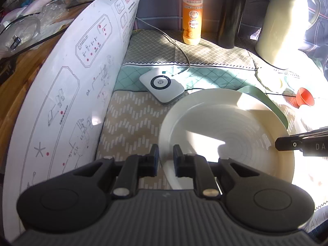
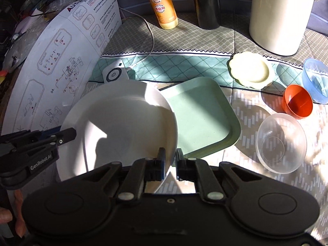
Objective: Organize plates and bowls
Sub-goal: 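Lift the white plate with both grippers and lower it beside the instruction box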
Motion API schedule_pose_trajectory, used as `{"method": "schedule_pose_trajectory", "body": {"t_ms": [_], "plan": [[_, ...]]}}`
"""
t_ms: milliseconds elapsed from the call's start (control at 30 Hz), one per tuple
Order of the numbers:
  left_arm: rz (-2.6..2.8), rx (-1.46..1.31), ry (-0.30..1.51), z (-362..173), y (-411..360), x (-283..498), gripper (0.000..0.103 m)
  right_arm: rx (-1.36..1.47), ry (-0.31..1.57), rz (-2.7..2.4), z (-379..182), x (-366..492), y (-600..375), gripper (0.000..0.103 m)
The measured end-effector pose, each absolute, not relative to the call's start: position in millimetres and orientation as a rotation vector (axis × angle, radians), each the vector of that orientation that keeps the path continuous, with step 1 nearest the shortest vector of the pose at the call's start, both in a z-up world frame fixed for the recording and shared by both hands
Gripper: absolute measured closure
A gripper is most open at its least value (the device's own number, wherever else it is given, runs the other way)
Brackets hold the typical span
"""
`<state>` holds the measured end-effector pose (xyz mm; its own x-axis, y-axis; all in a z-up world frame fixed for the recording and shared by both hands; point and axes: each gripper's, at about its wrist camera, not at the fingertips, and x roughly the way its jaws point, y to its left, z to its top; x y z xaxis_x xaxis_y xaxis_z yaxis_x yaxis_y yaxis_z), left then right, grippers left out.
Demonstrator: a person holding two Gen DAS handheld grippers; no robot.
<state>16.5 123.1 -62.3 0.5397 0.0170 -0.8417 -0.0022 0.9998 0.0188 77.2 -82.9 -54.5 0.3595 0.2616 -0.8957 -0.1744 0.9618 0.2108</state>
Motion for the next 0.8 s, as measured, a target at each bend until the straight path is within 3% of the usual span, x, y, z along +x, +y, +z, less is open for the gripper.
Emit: {"method": "schedule_pose_trajectory", "body": {"t_ms": [367,800], "plan": [[0.010,-0.049,1.051,-91,151,-42,0.089,0.023,1.263,0.361,-82,23,-59,0.093],[-0.016,-0.027,1.100,-122,136,-40,0.088,-0.082,1.274,0.344,-103,13,-56,0.093]]}}
